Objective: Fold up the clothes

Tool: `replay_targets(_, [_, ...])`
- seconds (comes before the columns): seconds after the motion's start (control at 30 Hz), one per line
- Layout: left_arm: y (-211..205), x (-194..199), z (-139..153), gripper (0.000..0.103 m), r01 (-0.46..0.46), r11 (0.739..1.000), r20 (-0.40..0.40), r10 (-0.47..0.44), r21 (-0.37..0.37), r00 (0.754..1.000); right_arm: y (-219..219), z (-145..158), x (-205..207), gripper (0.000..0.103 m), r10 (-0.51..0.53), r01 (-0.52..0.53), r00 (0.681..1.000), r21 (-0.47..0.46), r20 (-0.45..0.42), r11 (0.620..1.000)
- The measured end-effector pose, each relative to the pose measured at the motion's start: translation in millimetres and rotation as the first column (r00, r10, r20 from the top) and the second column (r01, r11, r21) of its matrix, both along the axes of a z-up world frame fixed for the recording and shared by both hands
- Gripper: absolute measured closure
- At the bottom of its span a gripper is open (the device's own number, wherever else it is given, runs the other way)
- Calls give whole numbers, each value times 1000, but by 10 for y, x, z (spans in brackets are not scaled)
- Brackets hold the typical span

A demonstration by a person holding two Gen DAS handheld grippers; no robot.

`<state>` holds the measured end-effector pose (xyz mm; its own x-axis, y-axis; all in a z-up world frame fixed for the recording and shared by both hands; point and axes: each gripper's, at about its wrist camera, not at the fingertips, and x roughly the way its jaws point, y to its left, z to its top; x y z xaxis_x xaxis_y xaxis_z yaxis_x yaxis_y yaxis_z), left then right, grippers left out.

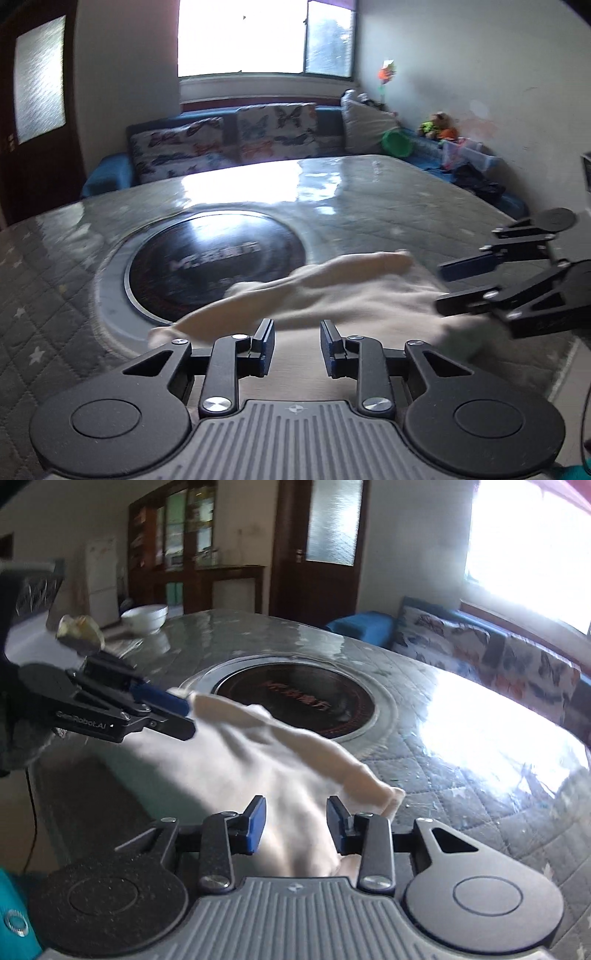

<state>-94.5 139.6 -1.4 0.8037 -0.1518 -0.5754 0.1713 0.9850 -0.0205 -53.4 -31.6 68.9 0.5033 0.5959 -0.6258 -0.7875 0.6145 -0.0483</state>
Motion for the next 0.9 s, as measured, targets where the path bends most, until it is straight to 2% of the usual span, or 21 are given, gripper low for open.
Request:
replay_targets(0.17, [-277,-114,-61,73,64,998,20,-64,13,998,0,-56,-175,66,6,-5,1000,-23,28,1000])
replay_targets(0.47, [-283,-95,-287,73,50,999,-41,-50,-12,998,-169,-281,-192,66,-64,63,998,-14,-5,998])
replay_targets(0.67, [-241,-119,-302,70,30,999,-35,-31,-42,999,-152,-169,-199,66,-47,47,999,-13,-1,999])
replay_targets(0.9, [-106,-254,-189,65,-29,998,-7,29,-61,1000,96,15,-205,66,42,-43,999,41,6,998])
